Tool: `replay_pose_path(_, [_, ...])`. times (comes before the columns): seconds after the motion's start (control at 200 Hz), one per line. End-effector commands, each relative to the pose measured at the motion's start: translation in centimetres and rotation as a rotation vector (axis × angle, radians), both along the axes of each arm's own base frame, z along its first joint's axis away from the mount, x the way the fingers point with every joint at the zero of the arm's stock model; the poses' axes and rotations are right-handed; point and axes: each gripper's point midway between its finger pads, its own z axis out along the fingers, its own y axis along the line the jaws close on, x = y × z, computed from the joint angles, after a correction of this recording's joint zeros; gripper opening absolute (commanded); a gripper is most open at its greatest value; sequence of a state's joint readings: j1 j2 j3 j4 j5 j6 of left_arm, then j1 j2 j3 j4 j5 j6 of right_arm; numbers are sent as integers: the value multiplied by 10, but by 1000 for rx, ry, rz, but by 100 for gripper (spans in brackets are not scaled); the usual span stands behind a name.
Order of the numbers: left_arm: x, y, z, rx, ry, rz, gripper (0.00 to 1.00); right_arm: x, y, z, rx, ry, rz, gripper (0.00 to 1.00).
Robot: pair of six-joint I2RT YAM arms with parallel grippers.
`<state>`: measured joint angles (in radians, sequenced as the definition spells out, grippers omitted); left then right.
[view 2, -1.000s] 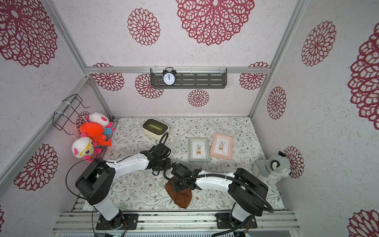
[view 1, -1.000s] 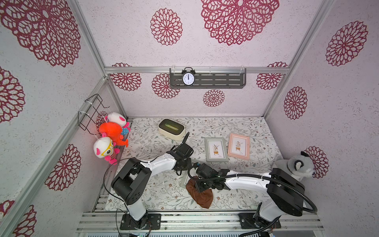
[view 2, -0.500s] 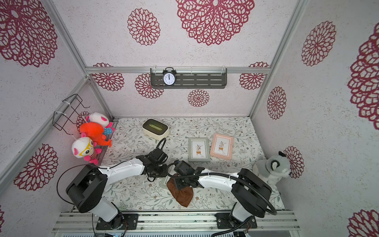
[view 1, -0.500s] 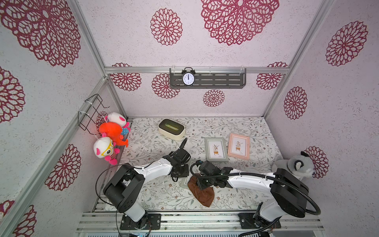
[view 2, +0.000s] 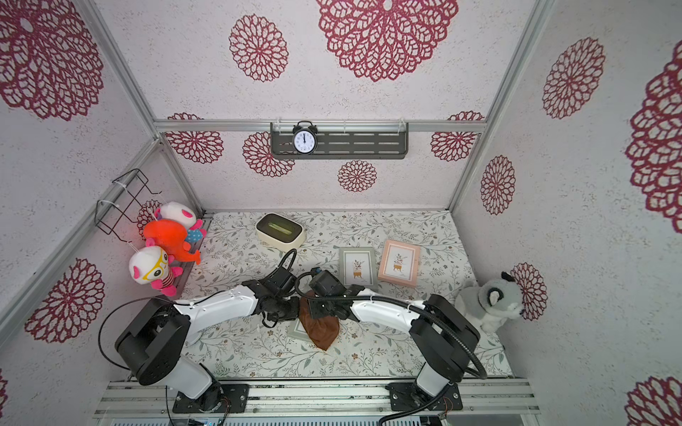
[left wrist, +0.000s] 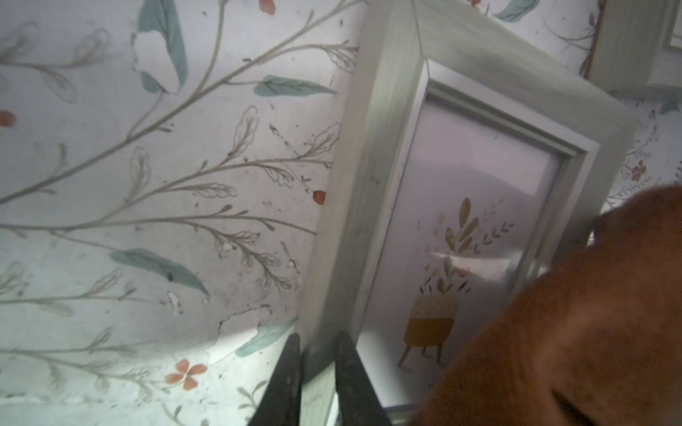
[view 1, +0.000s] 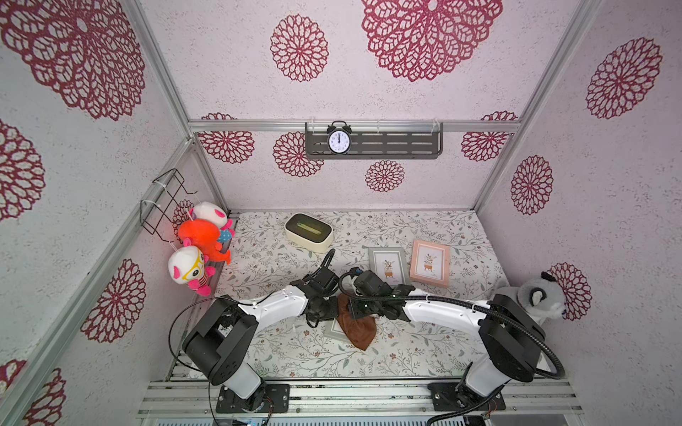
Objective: Wipe the picture frame with a cloth
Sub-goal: Wipe the dirt from the picture frame.
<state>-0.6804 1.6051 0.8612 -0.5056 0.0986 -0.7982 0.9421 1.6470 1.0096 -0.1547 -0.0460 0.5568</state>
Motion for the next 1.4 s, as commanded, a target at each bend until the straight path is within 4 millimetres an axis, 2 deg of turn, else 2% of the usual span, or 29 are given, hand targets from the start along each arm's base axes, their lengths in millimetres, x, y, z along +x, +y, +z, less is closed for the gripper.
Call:
replay_pose_path(0.0, [-34,22,-46,105,148,5,17,14,11,-8,-1,-31,3,0])
replay_pose_path(0.14, [-37,22,-51,103,160,5,15,4,28,-34,-10,19,58,0])
replay_pose_path(0.265, [-38,21,-54,103,172,0,14,-1,32,-52,-14,48,53,0])
replay_pose_path(0.34, [-40,21,-57,106,182,-2,13,10,26,-48,-31,10,19,0])
replay_pose_path(0.47, [-40,20,-59,105,193,-9,13,41,12,-38,-49,-42,-64,0])
replay_pose_path(0.57, [-41,18,-60,107,205,-19,13,58,8,-42,-80,-45,-91,0])
replay_pose_path(0.666, [-41,18,-62,111,207,-21,13,61,13,-53,-110,-14,-75,0])
replay_pose_path(0.766, [-41,19,-62,117,210,-19,12,48,18,-61,-96,43,-38,0])
replay_pose_path(1.031, [-41,21,-63,132,213,-6,11,-26,22,-64,-40,204,88,0])
replay_pose_path(1.121, [-40,22,-63,135,212,-2,11,-44,24,-61,-12,239,111,0])
replay_pose_path(1.206, [-41,22,-63,137,215,-2,11,-53,21,-58,-8,252,120,0])
replay_pose_path(1.296, [-41,22,-63,137,216,-4,11,-49,11,-50,-9,218,92,0])
replay_pose_path(1.396, [-41,22,-63,141,218,-4,11,-48,6,-33,22,194,97,0])
